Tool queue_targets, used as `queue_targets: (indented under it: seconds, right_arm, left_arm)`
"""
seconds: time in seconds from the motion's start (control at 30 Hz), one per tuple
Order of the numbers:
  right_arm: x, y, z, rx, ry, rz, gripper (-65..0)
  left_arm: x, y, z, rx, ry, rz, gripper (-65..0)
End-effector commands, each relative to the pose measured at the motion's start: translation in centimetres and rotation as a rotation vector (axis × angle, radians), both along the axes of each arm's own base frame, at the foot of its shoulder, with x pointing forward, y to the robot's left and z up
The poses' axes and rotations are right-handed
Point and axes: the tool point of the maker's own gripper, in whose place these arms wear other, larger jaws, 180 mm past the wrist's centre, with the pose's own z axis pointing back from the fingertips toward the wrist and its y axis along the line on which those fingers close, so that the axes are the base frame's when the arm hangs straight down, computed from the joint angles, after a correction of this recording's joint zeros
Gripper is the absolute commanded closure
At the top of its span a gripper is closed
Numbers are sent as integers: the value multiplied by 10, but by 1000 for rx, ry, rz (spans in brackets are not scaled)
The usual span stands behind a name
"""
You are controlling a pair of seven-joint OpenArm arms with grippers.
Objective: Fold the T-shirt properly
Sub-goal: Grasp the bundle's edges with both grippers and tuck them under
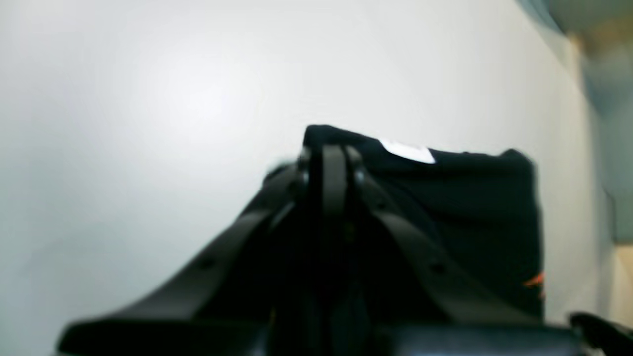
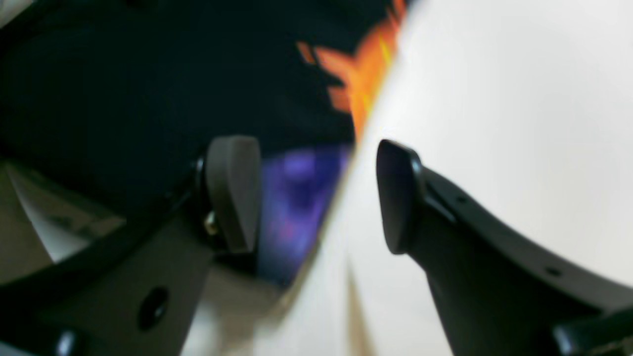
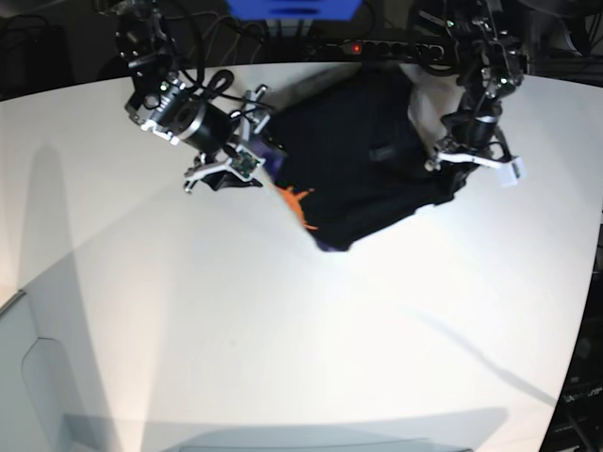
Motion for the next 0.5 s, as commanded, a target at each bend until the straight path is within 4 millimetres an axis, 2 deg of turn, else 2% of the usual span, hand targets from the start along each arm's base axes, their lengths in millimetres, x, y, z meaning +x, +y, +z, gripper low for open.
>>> queue_targets:
  seconds: [0.0, 0.17, 0.37, 0.47]
  right_arm:
    - [2, 6, 12, 44, -30, 18, -377]
    - [2, 6, 12, 44, -30, 18, -377]
    - [2, 7, 12, 45, -30, 18, -377]
    - [4, 11, 15, 60, -33, 13, -377]
  left_arm:
    - [7, 2, 7, 0, -34, 4, 0]
    - [11, 6, -8, -21, -4, 21, 0]
    - [2, 8, -27, -38, 47, 33, 0]
    - [-4, 8, -29, -34, 60, 30, -20]
